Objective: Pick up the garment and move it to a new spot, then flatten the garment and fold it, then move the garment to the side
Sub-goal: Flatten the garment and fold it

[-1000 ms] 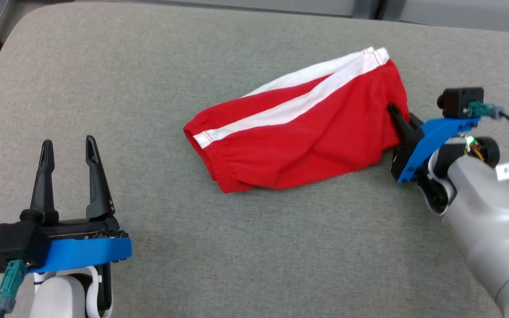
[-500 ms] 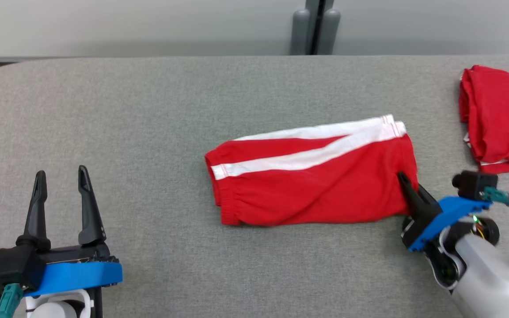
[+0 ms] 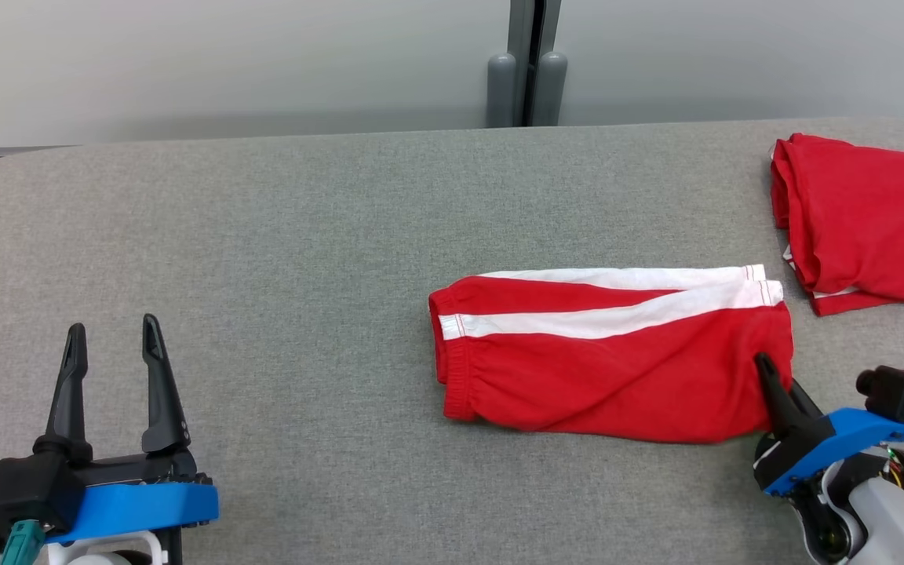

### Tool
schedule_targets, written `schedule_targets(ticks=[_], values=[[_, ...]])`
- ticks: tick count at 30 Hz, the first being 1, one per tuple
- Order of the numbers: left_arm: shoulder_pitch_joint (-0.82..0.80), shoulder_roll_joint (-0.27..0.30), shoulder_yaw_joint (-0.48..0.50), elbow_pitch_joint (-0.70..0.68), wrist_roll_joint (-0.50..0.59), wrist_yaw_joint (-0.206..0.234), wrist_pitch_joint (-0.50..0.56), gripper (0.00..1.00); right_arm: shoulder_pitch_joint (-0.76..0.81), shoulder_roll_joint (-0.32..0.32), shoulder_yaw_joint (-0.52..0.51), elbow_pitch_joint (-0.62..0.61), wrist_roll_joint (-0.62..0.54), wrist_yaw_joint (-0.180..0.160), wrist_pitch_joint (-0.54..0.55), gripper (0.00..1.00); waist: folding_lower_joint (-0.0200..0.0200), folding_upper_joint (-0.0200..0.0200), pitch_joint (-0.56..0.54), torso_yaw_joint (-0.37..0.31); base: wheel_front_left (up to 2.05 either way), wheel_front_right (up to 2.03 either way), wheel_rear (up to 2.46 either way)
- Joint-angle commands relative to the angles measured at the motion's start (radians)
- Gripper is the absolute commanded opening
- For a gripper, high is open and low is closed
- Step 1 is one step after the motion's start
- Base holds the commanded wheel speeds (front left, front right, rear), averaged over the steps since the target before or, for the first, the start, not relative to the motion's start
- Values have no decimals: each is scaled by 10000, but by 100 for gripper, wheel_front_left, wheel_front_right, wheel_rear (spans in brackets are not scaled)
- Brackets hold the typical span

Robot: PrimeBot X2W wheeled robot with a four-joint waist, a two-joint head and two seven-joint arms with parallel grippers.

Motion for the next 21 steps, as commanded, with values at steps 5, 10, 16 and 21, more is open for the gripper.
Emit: schedule_targets(ticks=[5,10,16,21], values=[[-28,-10,-141,48,44,-42,-41,100,-492,292,-352,-492,-709,6,-51,0,1,-1,-59,160,0,0,0],[-7,-10,-292,52,-31,29,-41,100,-1081,774,-304,-1077,-1468,6,-21,0,1,-1,-103,390,0,0,0],[-55,-11,-498,78,-180,128,-41,100,-1485,1455,193,-1689,-2230,6,402,0,1,-1,-121,760,0,0,0],[-157,-9,-585,125,-242,182,-41,100,-1224,1810,914,-2028,-2815,6,729,0,1,-1,-131,1007,0,0,0]])
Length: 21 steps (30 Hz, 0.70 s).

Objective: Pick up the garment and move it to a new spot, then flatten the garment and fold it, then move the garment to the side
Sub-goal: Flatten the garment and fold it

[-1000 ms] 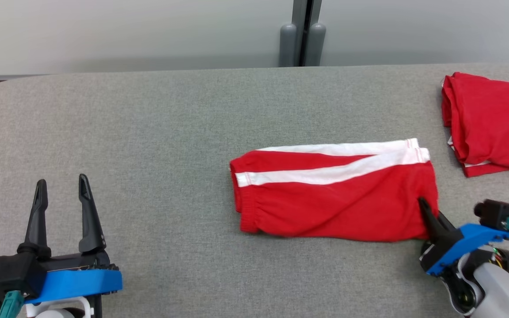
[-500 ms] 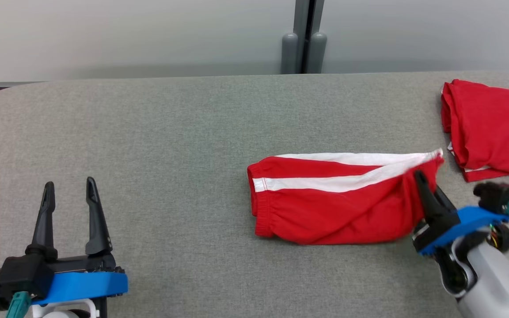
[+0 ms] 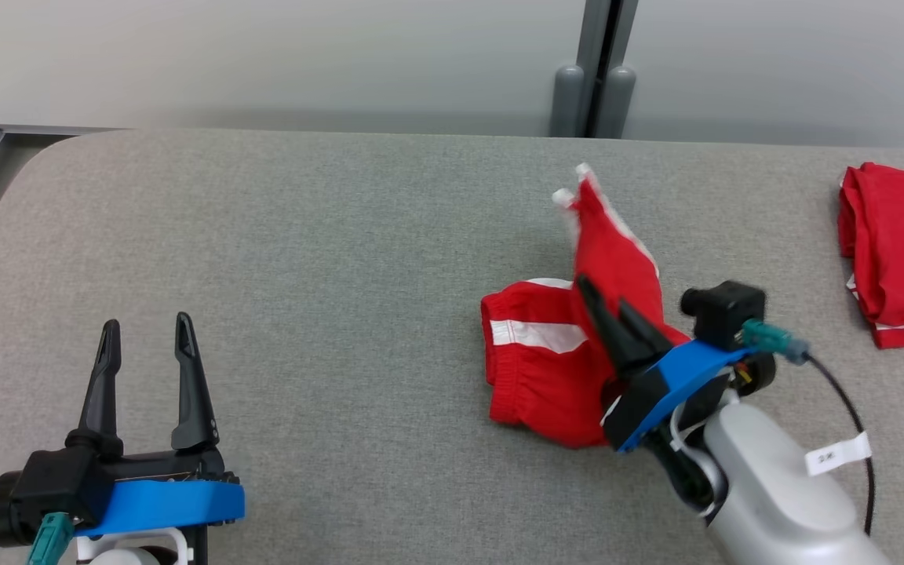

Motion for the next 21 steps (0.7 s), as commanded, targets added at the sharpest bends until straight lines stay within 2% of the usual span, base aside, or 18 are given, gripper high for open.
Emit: schedule_targets(ticks=[1,13,14,15,16,17,18,21], values=[[-98,-11,3,3,-41,56,-41,100,237,84,168,-104,-72,6,77,0,-1,0,15,62,0,0,0],[-21,-11,-94,40,-161,147,-41,100,1463,422,1148,-358,-235,6,186,0,-1,0,45,185,0,0,0],[-38,-11,-122,51,-156,148,-41,100,1468,425,1224,-323,-351,6,135,8,-1,0,41,186,0,0,0],[-56,-11,-144,66,-150,147,-41,100,1514,471,1305,-313,-325,6,59,41,-1,0,31,188,0,0,0],[-68,-11,-155,67,-145,147,-41,100,1587,528,1401,-307,-281,6,10,44,-1,0,20,177,0,0,0],[-71,-11,-162,74,-133,144,-41,100,1634,542,1455,-319,-301,6,-70,87,-1,0,4,164,0,0,0],[-69,-11,-160,91,-114,133,-41,100,1665,538,1508,-332,-350,6,-146,100,-1,0,-26,149,0,0,0],[-17,-13,-135,140,-67,90,-41,100,1784,499,1692,-488,-380,6,-368,100,-1,0,-141,49,0,0,0]])
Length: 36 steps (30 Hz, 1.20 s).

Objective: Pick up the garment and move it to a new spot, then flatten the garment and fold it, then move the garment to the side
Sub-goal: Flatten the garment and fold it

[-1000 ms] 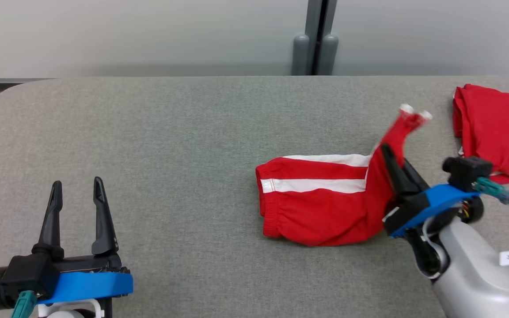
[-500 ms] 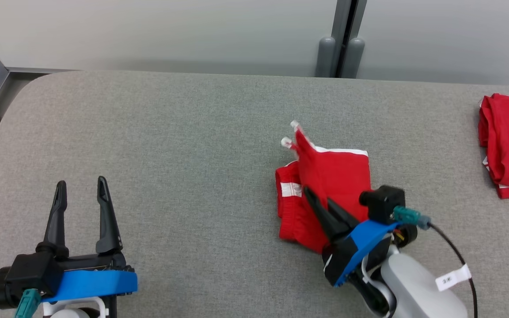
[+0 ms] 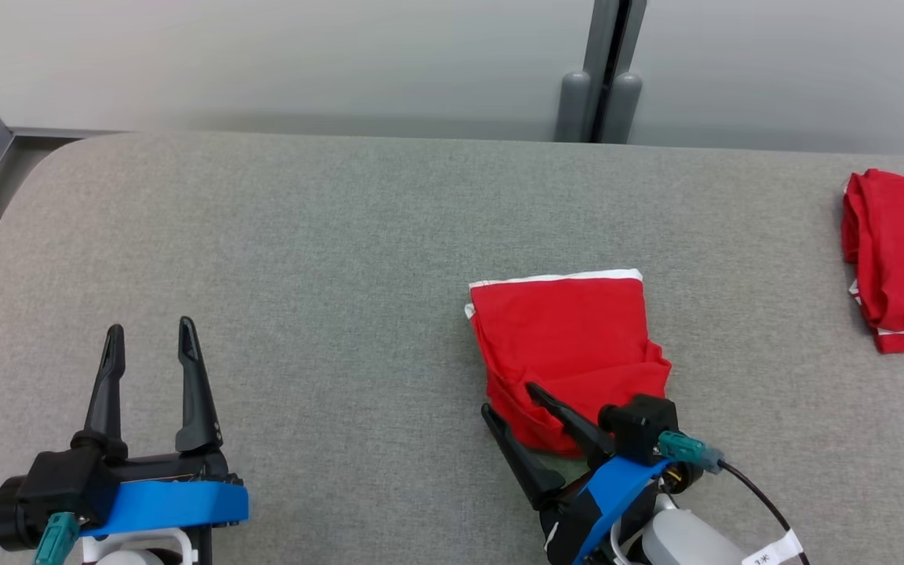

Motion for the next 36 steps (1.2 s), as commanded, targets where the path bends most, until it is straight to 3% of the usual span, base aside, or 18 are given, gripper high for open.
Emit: schedule_targets(ticks=[1,8,22,28,36], values=[[-6,-11,-28,37,41,-19,-41,100,200,-89,26,-114,22,6,-126,100,-1,0,-90,-94,0,0,0],[120,-11,36,168,103,-95,-41,100,505,-385,-507,-991,-431,6,-418,100,-1,0,-450,-666,0,0,0],[443,-11,248,519,363,-35,-41,100,1808,-316,-3669,-2773,-1855,6,-477,100,-1,0,-888,-1778,0,0,0],[707,-9,298,612,499,65,-41,100,2500,-54,-4796,-3339,-2453,6,-479,100,-1,0,-987,-1947,0,0,0],[1177,-9,329,521,497,238,-41,100,3255,317,-5574,-3624,-3066,6,-478,100,-1,0,-1047,-1860,0,0,0]])
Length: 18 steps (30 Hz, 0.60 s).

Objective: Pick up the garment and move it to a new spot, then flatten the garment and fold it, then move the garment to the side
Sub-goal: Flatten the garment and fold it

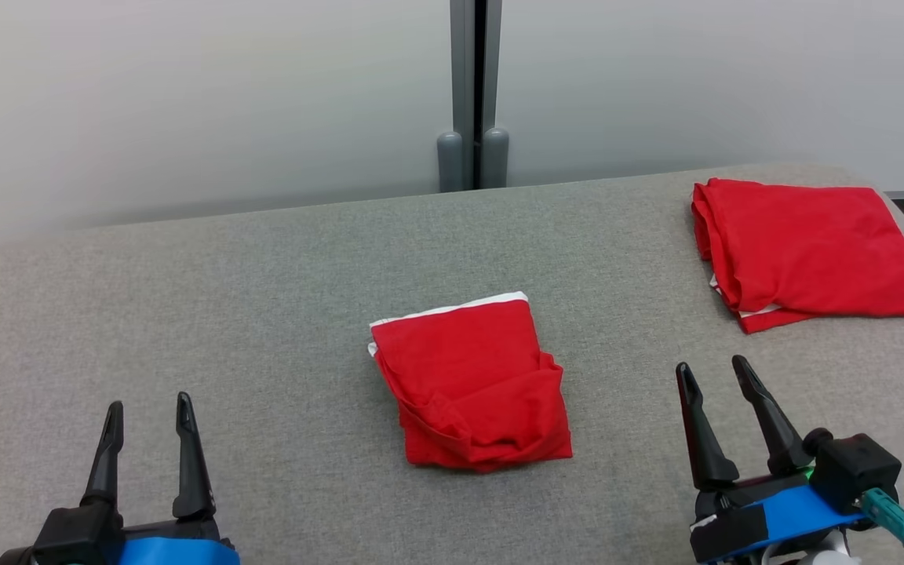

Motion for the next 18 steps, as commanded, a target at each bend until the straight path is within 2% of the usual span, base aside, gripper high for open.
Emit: schedule_targets(ticks=[1,9,10,11,12,18], values=[[101,-11,-16,-21,11,31,-41,100,131,59,-34,-33,-26,6,-47,100,0,0,9,23,0,0,0],[-226,-9,-163,-44,-9,16,-41,100,-552,122,-22,172,-232,6,-14,100,0,0,235,342,0,0,0],[-322,-8,-169,-25,-10,-8,-41,100,-752,104,69,212,-230,6,-16,96,0,0,285,421,0,0,0],[-404,-8,-181,-22,-21,-9,-41,100,-956,91,183,289,-227,6,4,24,0,0,339,506,0,0,0],[-451,-8,-206,-26,-31,-19,-41,100,-1132,70,264,387,-256,6,52,0,0,0,398,582,0,0,0],[-771,-9,-276,1,-68,-56,-41,100,-2611,9,1007,1471,-252,6,297,0,0,0,753,1072,0,0,0]])
